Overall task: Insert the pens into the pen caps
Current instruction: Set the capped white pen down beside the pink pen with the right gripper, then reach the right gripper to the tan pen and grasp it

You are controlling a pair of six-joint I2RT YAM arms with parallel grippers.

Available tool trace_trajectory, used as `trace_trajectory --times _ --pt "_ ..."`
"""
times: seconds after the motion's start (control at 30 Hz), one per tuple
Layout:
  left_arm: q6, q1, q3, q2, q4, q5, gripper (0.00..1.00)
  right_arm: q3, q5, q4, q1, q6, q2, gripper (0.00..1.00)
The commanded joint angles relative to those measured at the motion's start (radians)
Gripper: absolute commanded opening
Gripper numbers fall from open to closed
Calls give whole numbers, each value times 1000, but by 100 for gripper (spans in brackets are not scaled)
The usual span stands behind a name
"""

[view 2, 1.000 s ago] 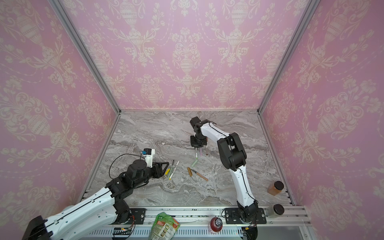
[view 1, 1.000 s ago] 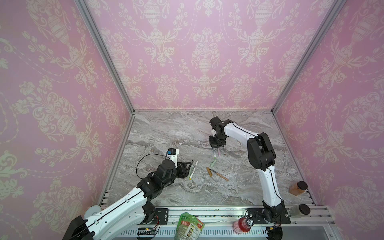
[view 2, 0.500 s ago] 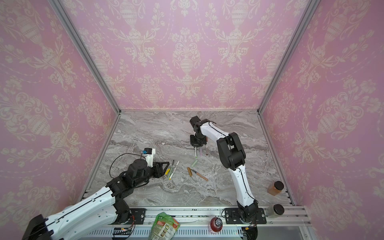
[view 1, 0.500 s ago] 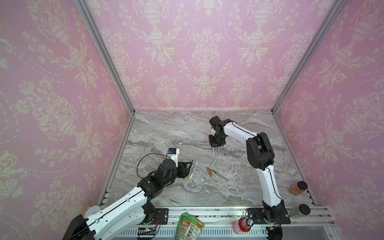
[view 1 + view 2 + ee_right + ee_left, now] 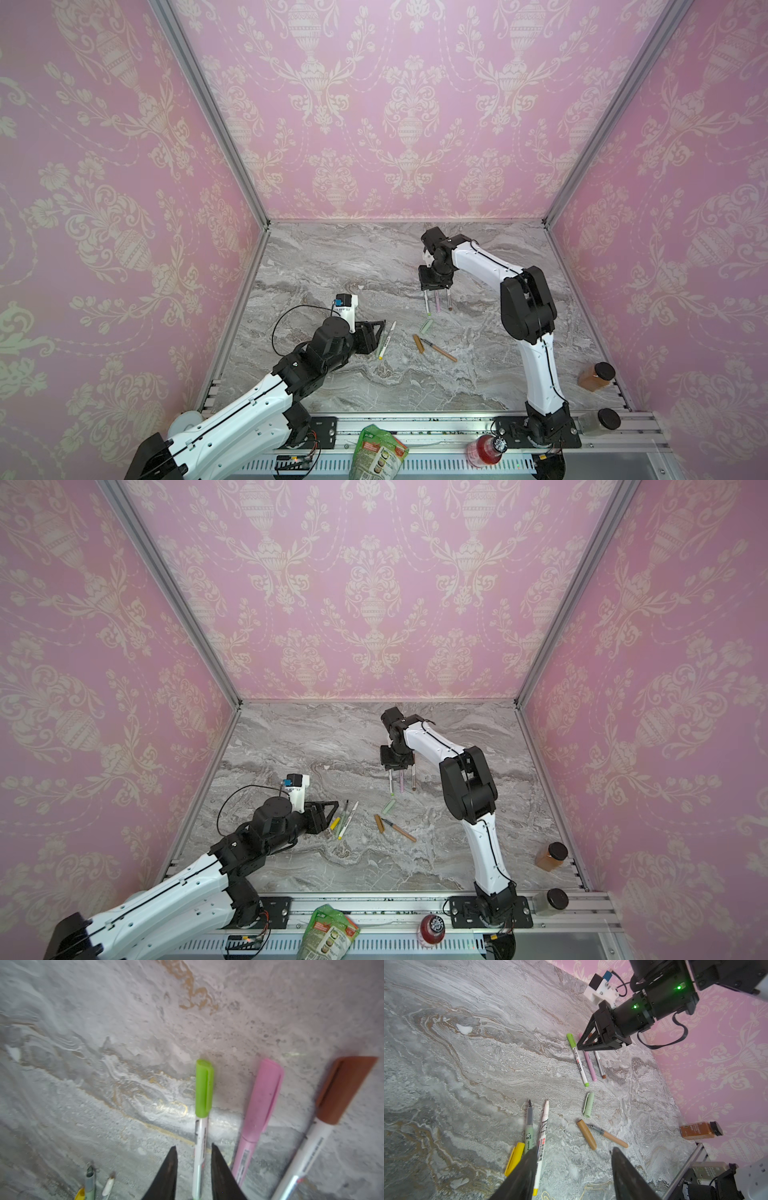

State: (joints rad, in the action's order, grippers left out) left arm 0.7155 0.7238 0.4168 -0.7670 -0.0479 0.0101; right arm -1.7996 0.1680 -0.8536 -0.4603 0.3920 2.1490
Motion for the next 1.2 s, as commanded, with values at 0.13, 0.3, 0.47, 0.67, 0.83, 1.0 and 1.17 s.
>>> trace_trajectory --times 0.13,0.3,0.47,0.67,0.83,1.0,1.17 --pt "-6 0 16 69 -53 17 66 226 33 88 -93 -32 -364 32" --pt "-44 0 -16 137 -59 -41 79 452 19 63 -189 -44 -513 32" --pt "-94 2 -28 143 -70 -124 83 591 -60 -9 -286 -63 -575 39" --pt "-83 3 -53 156 -35 -115 85 698 -84 49 -319 -56 -588 43" --pt "-70 2 -60 159 -23 -111 85 718 -115 83 -320 -75 -534 43" --pt "-70 3 -63 159 -23 -108 85 734 -122 116 -321 -87 -492 43" --pt "-59 3 -68 149 -12 -111 85 758 -119 158 -322 -84 -453 43"
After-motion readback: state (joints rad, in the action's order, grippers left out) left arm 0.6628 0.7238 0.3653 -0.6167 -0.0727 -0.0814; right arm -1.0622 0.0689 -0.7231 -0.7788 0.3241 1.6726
